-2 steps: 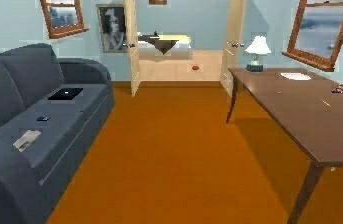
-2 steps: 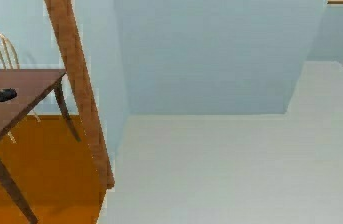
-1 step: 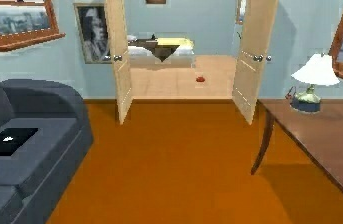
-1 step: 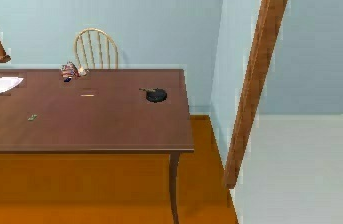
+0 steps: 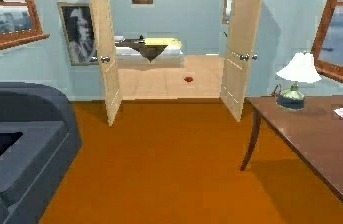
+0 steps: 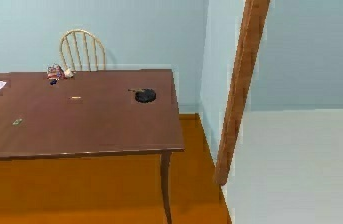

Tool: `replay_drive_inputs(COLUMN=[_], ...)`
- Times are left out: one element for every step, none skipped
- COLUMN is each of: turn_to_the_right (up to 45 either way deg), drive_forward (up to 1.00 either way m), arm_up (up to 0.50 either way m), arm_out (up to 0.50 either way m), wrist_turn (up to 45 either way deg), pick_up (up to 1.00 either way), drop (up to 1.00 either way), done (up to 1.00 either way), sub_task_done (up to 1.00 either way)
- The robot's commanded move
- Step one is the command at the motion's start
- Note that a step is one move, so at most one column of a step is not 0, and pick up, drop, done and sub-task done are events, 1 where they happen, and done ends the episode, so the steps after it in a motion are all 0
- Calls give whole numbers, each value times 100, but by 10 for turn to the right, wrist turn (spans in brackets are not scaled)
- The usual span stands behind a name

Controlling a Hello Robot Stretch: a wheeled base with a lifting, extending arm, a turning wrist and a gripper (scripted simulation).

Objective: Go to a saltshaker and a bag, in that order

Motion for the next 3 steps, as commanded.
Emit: replay_drive_inputs(turn_to_the_right=[0,0,60], drive_forward=[100,85,0], arm_up=[0,0,0], arm_out=[0,0,0], wrist_turn=[0,0,0], pick_up=[0,0,0], drop=[0,0,0], done=[0,0,0], sub_task_done=[0,0,0])
